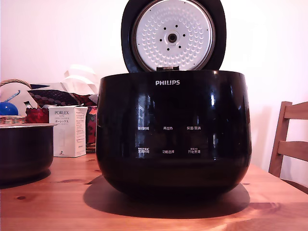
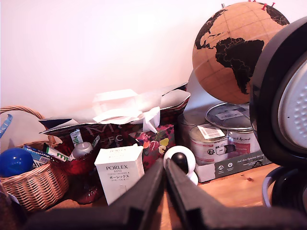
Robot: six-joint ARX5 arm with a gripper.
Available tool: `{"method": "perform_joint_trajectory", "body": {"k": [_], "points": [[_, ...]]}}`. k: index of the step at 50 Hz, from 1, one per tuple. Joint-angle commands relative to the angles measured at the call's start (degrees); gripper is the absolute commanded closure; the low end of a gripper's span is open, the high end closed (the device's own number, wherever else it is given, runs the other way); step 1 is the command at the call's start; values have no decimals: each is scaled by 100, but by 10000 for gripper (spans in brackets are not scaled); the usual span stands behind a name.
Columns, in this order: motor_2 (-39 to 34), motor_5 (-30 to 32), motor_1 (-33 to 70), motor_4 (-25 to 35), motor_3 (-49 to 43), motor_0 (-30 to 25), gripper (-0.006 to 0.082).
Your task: Pick up the metallic pot next to the rice cooker
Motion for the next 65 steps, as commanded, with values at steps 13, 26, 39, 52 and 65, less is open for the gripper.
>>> {"method": "perform_joint_trajectory", "body": {"k": [13,26,39,52,65], "points": [[-164,28,-20,31,48,55,789],[0,1062,-22,144,-160,57,789],[833,2728,-4,841,-1958,238,789],[2218,3329,382,1172,-4424,275,789],[3467,3456,1460,1204,-6972,275,789]]}}
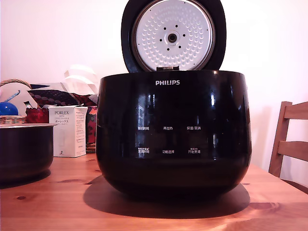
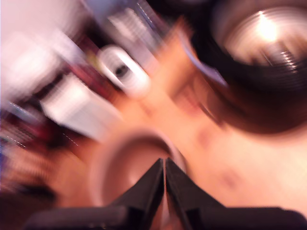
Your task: Pick up the metallic pot next to the rice cooker
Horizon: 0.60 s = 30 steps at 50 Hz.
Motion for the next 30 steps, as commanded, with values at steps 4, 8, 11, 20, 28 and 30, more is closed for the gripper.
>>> {"method": "perform_joint_trajectory", "body": {"k": [4,8,11,20,28,30], "points": [[317,184,651,-22,-1121,26,789],[413,201,988,-136,-1279,42,786],[415,203,1189,-127,-1281,61,731],[415,131,1915,-579,-1281,131,341],[415,151,2492,-767,-1279,192,327],[415,151,2623,-767,-1255,236,305]]}}
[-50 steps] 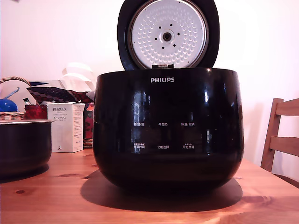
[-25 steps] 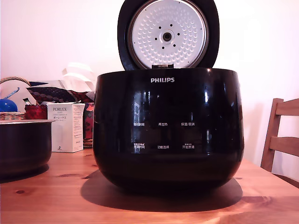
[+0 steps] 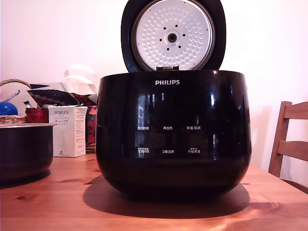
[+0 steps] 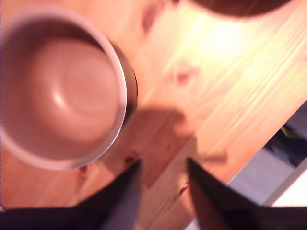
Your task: Pick up the metallic pot next to the rice cooker
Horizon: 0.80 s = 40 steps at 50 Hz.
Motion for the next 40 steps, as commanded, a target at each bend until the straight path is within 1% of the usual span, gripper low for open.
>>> {"method": "perform_joint_trajectory", "body": {"k": [1,5,15,21,30,40], "points": [[72,2,188,0,50,83,294],[72,33,428,0,181,173,260],[72,229,946,2,476,385,259],[72,459,1202,26,785,470,259],[70,625,1604,131,1193,511,260],[70,737,2120,229,1394,527,261]]}}
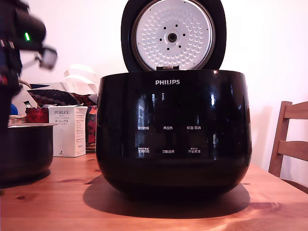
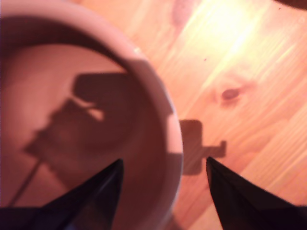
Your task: Pick up the metallic pot next to the rice cooker
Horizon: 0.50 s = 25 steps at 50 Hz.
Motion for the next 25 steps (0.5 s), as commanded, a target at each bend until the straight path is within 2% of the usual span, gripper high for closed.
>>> {"method": "perform_joint_trajectory", "body": {"k": [1,9,18,25], "points": [[59,83,238,26,76,22,263],[59,214,450,24,262,22,304],[59,245,490,24,341,22,475],[59,256,487,26,293,22,480]]}}
